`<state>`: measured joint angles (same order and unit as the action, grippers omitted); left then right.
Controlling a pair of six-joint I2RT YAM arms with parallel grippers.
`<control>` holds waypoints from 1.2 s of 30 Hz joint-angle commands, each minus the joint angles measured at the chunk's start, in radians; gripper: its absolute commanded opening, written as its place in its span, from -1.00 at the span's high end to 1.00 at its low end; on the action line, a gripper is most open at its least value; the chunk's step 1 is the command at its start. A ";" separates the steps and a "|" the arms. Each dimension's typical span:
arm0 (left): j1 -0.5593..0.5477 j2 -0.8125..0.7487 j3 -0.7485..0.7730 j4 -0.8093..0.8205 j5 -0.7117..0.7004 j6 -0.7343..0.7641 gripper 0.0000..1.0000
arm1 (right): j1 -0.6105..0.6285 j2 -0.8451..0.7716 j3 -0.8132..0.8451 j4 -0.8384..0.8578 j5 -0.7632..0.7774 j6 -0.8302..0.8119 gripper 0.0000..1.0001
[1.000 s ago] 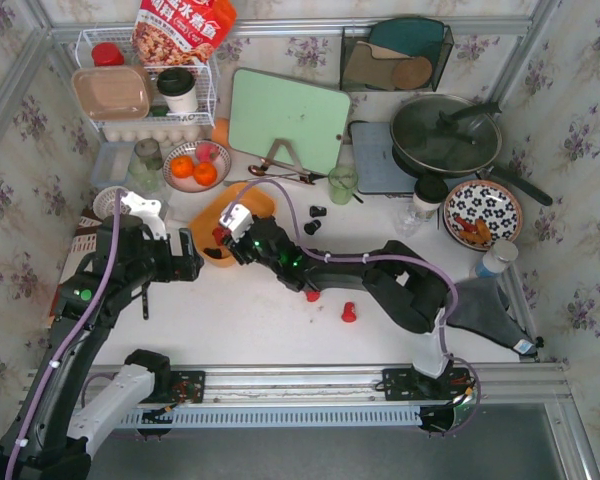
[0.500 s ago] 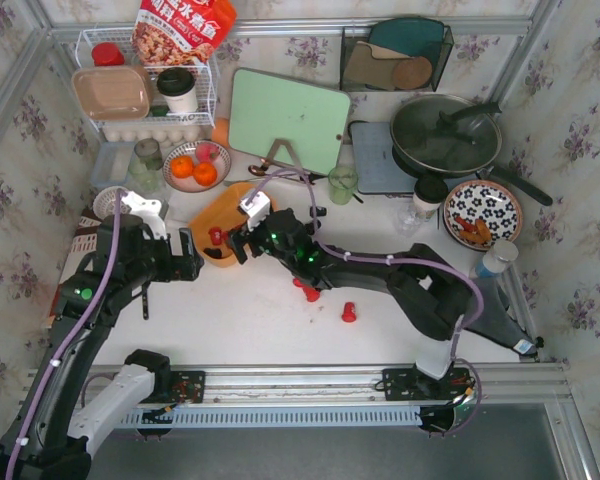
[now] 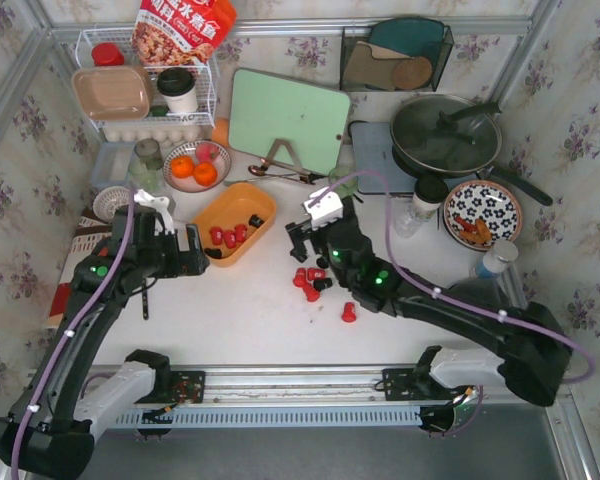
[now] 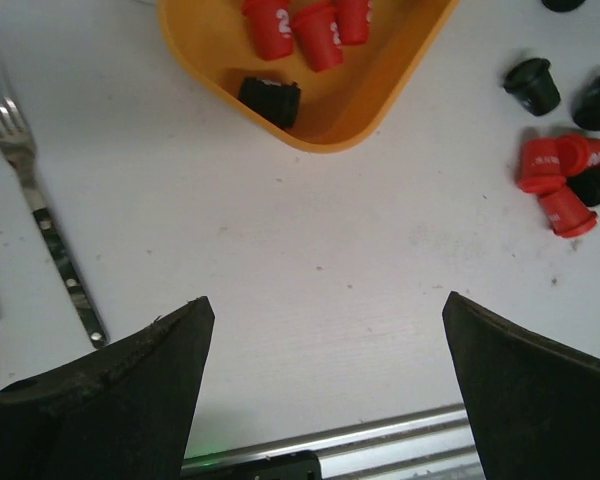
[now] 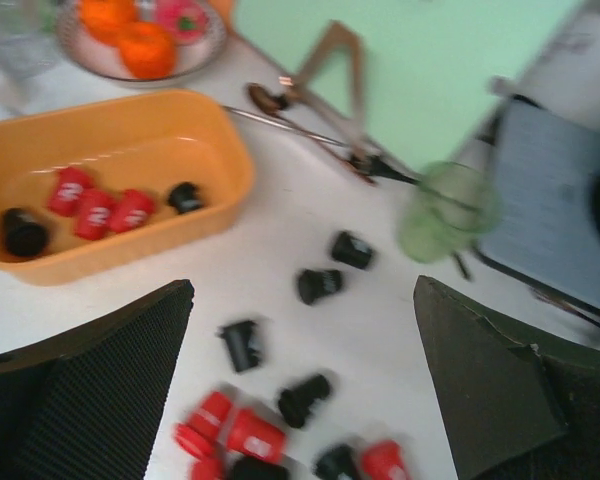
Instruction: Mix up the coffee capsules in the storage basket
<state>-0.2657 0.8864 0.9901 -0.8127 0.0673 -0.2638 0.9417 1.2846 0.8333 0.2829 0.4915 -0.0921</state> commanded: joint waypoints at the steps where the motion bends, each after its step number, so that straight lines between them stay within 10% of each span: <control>1: 0.000 0.026 -0.003 0.012 0.121 0.012 -0.99 | 0.000 -0.149 -0.052 -0.118 0.265 -0.070 -1.00; 14: -0.267 0.201 0.049 0.080 -0.014 -0.145 -0.86 | -0.001 -0.728 -0.252 -0.310 0.262 -0.057 -1.00; 36: -0.551 0.807 0.308 0.203 -0.091 -0.233 -0.57 | -0.001 -0.879 -0.289 -0.553 0.162 0.085 -1.00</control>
<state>-0.7952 1.6352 1.2583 -0.6540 -0.0319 -0.4759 0.9413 0.4240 0.5549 -0.2855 0.6765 -0.0242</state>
